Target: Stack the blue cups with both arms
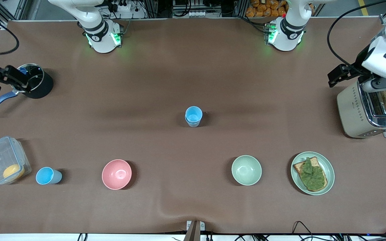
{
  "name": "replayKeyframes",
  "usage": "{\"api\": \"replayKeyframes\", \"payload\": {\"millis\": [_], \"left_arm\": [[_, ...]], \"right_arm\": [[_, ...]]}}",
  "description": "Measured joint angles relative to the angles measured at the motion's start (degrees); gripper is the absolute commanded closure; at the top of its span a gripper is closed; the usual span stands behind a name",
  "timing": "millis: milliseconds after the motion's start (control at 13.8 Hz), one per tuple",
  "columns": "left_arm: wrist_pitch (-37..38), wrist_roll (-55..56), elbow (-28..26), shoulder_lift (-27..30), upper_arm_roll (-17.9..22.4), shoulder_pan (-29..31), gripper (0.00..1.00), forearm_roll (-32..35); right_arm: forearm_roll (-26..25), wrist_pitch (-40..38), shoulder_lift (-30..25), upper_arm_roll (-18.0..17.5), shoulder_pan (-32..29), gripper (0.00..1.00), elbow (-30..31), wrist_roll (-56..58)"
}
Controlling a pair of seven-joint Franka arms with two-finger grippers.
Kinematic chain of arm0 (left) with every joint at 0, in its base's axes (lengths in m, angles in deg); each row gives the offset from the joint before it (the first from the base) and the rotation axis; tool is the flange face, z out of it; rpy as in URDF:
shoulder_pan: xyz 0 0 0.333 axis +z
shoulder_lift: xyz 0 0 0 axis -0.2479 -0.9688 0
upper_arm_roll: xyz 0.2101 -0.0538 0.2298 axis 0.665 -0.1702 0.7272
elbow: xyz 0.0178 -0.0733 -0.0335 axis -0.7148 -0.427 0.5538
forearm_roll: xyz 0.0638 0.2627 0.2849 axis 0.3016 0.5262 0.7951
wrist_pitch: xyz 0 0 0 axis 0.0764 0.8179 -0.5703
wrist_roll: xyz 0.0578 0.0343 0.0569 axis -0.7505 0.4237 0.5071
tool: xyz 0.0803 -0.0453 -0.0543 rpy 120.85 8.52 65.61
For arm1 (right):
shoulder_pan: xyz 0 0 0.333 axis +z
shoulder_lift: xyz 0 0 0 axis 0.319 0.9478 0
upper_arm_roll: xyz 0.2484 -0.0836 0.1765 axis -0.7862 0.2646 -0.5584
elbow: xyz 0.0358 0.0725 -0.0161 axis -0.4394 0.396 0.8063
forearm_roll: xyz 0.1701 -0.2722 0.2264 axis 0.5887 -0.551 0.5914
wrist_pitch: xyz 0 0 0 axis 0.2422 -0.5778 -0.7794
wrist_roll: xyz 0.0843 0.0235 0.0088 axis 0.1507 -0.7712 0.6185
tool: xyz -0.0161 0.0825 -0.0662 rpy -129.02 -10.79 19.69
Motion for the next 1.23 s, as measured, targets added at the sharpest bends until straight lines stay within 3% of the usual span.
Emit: {"api": "replayKeyframes", "payload": {"millis": [434, 723, 1230], "left_arm": [[1.1, 5.7, 3.3, 0.0, -0.1, 0.0, 0.0, 0.0], [1.4, 5.7, 3.5, 0.0, -1.0, 0.0, 0.0, 0.0], [1.4, 5.7, 3.7, 0.0, -1.0, 0.0, 0.0, 0.0]], "right_arm": [[0.0, -2.1, -1.6, 0.1, 0.0, 0.0, 0.0, 0.0], [3.4, -4.5, -2.2, 1.0, -0.1, 0.0, -0.1, 1.8], [3.3, -4.5, -2.4, 1.2, -0.3, 0.0, -0.2, 2.1]]}}
